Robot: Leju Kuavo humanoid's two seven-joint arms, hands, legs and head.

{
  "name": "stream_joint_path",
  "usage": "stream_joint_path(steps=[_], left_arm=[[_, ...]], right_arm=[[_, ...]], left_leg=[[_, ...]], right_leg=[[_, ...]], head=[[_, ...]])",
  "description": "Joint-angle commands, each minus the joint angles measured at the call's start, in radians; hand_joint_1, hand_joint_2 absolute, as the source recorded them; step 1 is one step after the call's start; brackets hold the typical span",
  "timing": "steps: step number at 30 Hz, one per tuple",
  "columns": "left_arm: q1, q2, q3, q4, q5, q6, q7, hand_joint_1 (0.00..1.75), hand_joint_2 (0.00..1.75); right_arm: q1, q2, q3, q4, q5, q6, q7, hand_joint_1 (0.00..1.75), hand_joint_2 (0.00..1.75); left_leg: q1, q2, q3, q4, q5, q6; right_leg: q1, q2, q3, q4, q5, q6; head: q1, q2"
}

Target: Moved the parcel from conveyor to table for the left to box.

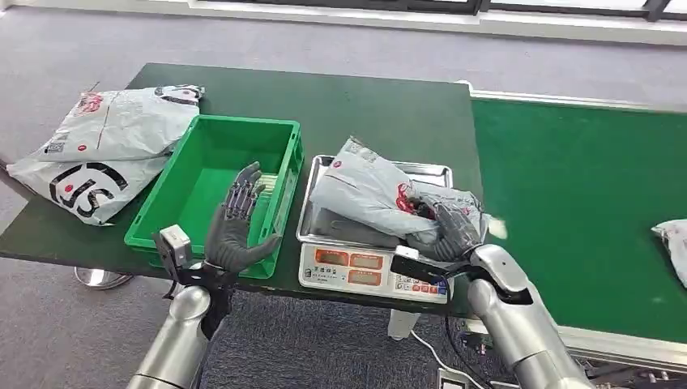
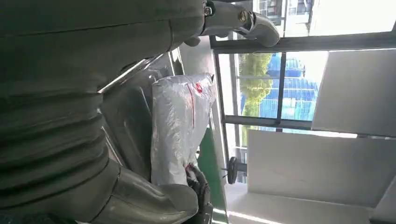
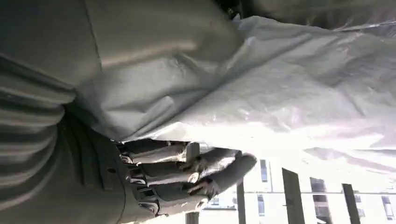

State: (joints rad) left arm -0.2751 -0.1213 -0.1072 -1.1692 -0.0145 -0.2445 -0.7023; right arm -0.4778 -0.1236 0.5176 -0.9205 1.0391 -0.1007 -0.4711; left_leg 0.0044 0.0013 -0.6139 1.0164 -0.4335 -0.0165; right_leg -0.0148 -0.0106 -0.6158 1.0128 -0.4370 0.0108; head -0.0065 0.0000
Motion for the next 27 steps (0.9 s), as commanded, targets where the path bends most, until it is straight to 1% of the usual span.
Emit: stream_joint_path(steps=[1, 3, 5, 6, 12, 16, 18, 21, 23, 25, 27], left_arm=[[-0.021, 0.022, -0.027, 0.039, 0.002, 0.000, 0.004, 0.00, 1.75], [-0.022, 0.020, -0.027, 0.040, 0.001, -0.002, 0.004, 0.00, 1.75], [-0.025, 0.017, -0.028, 0.042, 0.000, -0.002, 0.004, 0.00, 1.75], [-0.025, 0.017, -0.029, 0.044, 0.000, -0.002, 0.004, 0.00, 1.75], [-0.024, 0.017, -0.030, 0.043, 0.000, -0.002, 0.004, 0.00, 1.75], [-0.025, 0.017, -0.030, 0.047, 0.001, -0.004, 0.004, 0.00, 1.75], [-0.025, 0.017, -0.030, 0.050, 0.001, -0.006, 0.004, 0.00, 1.75], [-0.024, 0.018, -0.029, 0.051, 0.001, -0.003, 0.004, 0.00, 1.75], [-0.024, 0.018, -0.029, 0.051, 0.001, -0.003, 0.004, 0.00, 1.75], [-0.023, 0.019, -0.031, 0.052, 0.000, 0.001, 0.004, 0.00, 1.75], [-0.028, 0.023, -0.040, 0.065, -0.008, 0.011, 0.004, 0.00, 1.75]], right_arm=[[-0.049, -0.003, 0.091, 0.072, -0.012, -0.039, -0.016, 0.00, 1.75], [-0.037, -0.008, 0.092, 0.040, -0.036, -0.067, -0.035, 0.00, 1.75], [-0.020, -0.010, 0.086, 0.012, -0.076, -0.064, -0.065, 0.00, 1.75], [-0.013, -0.014, 0.085, -0.003, -0.092, -0.053, -0.072, 0.00, 1.75], [-0.008, -0.033, 0.076, -0.023, -0.105, -0.046, -0.049, 0.00, 1.75], [0.007, -0.033, 0.029, -0.063, -0.243, 0.001, -0.137, 0.00, 1.75], [0.030, -0.045, -0.012, -0.124, -0.341, 0.040, -0.187, 0.00, 1.75], [0.063, -0.045, -0.057, -0.197, -0.411, 0.032, -0.214, 0.00, 1.75], [0.063, -0.045, -0.057, -0.197, -0.411, 0.032, -0.214, 0.00, 1.75], [0.087, -0.046, -0.080, -0.253, -0.450, 0.035, -0.227, 0.00, 1.75], [0.125, -0.049, -0.109, -0.376, -0.559, 0.026, -0.227, 0.00, 1.75]], left_leg=[[0.000, 0.001, 0.003, -0.001, -0.001, 0.000], [0.001, 0.001, 0.003, -0.002, -0.001, 0.000], [0.000, 0.000, 0.001, 0.000, -0.001, 0.000], [0.000, 0.001, 0.003, -0.001, -0.001, 0.000], [0.000, 0.000, 0.003, -0.001, -0.001, 0.000], [0.000, -0.001, 0.002, -0.001, -0.001, 0.000], [0.000, -0.001, 0.002, -0.001, -0.001, 0.000], [0.000, -0.002, 0.002, -0.001, -0.001, 0.000], [0.000, -0.002, 0.002, -0.001, -0.001, 0.000], [0.000, -0.001, 0.001, -0.001, 0.000, 0.000], [0.000, -0.001, 0.002, -0.001, -0.001, 0.000]], right_leg=[[0.000, 0.002, 0.002, -0.001, 0.000, -0.001], [0.001, 0.002, 0.003, -0.002, 0.000, -0.001], [0.000, 0.001, 0.001, -0.001, 0.000, 0.000], [0.000, 0.002, 0.003, -0.002, 0.000, -0.001], [0.000, 0.000, 0.003, -0.002, -0.001, -0.001], [0.000, 0.000, 0.002, -0.001, -0.001, 0.000], [0.000, 0.000, 0.002, -0.002, -0.001, -0.001], [0.000, -0.001, 0.002, -0.001, -0.001, -0.001], [0.000, -0.001, 0.003, -0.002, -0.001, -0.001], [0.000, -0.001, 0.002, -0.001, -0.001, 0.000], [0.000, -0.001, 0.002, -0.002, -0.001, 0.000]], head=[[0.000, 0.000], [0.000, 0.000], [0.000, 0.000], [0.000, 0.000], [0.000, 0.000], [0.000, 0.000], [0.000, 0.000], [0.000, 0.000], [0.000, 0.000], [0.000, 0.000], [0.000, 0.000]])
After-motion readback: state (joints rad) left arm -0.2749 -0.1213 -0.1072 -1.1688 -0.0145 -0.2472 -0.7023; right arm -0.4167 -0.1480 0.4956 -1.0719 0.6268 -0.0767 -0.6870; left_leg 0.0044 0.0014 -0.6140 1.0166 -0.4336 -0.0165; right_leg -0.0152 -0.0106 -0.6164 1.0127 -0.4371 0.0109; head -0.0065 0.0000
